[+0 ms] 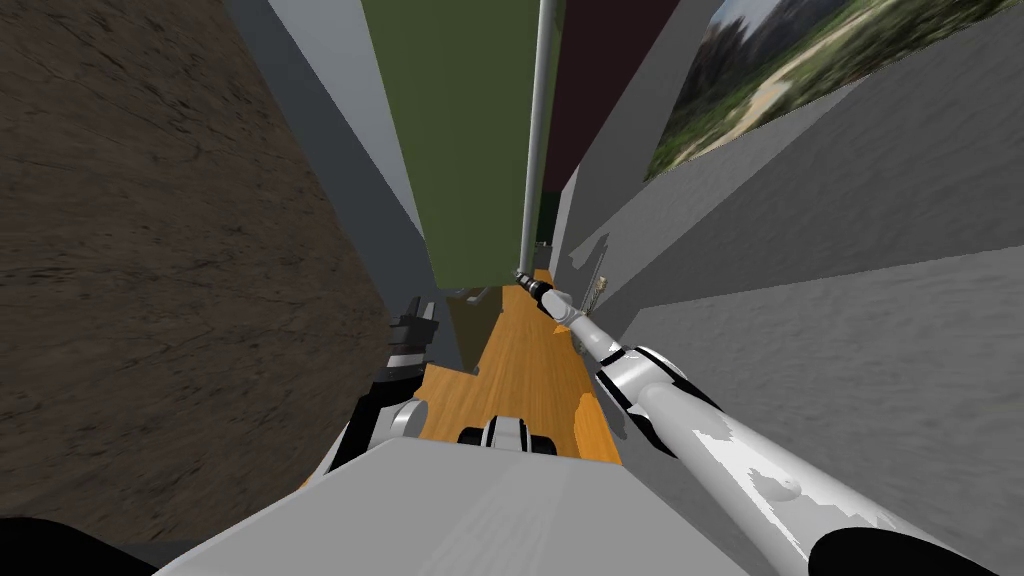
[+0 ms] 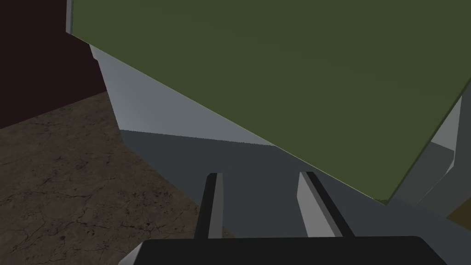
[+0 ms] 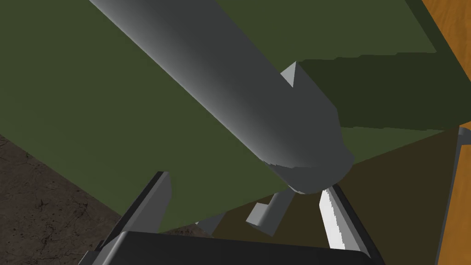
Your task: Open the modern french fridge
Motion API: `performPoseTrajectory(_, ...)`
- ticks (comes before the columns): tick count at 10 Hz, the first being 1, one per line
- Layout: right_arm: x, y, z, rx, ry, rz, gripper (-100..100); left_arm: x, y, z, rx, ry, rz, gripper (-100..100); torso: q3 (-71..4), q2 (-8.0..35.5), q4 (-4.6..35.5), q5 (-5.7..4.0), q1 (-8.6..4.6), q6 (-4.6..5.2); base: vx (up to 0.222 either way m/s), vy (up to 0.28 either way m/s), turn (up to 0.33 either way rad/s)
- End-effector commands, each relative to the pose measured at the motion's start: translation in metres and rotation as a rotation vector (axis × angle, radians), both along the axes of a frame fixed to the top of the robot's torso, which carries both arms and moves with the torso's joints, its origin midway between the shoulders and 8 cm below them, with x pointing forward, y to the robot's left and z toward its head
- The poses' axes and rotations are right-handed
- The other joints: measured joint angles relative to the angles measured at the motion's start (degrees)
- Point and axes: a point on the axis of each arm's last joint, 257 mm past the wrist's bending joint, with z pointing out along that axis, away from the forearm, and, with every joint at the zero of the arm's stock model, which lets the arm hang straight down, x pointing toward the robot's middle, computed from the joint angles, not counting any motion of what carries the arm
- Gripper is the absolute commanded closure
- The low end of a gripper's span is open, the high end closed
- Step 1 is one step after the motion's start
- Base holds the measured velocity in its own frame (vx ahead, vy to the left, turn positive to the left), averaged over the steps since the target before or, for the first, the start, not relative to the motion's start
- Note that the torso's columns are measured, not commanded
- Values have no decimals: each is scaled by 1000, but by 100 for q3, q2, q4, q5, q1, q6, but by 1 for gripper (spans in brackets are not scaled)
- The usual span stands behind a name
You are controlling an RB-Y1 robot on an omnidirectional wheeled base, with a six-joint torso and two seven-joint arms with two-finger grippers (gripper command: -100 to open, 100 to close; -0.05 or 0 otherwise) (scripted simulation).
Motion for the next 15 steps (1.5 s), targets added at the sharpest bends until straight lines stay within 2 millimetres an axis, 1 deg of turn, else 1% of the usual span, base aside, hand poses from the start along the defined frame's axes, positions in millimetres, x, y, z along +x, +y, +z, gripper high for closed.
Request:
performPoseTrajectory(1,3,-3,28,15,-34,-1,-100,0,0,0,0,0,0,0,16,24,-3,2,5,8,24,2,1)
performPoseTrajectory(2,4,-3,34,14,-34,1,-100,0,0,0,0,0,0,0,27,43,-1,3,9,8,12,6,-8)
performPoseTrajectory(5,4,-3,34,14,-34,1,-100,0,0,0,0,0,0,0,60,90,9,1,7,10,3,3,1)
performPoseTrajectory(6,5,-4,45,13,-34,5,-100,0,0,0,0,0,0,0,60,90,8,2,9,9,-21,15,-21)
performPoseTrajectory(7,6,-5,51,12,-34,7,-100,0,0,0,0,0,0,0,56,86,22,5,17,9,-29,26,-38)
performPoseTrajectory(9,6,-5,51,12,-34,7,-100,0,0,0,0,0,0,0,69,103,43,7,22,4,-1,15,-1)
performPoseTrajectory(10,7,-4,26,-2,10,10,-100,0,0,0,0,0,0,0,72,107,41,4,13,9,15,8,14)
performPoseTrajectory(11,7,-5,20,-6,20,10,0,0,0,0,0,0,0,0,64,95,13,4,16,1,10,6,14)
performPoseTrajectory(13,6,-5,6,-14,44,11,0,0,0,0,0,0,0,0,29,45,-22,9,30,-9,1,2,5)
performPoseTrajectory(15,6,-4,-3,-20,61,12,0,0,0,0,0,0,0,0,4,8,-47,11,36,-14,0,0,0)
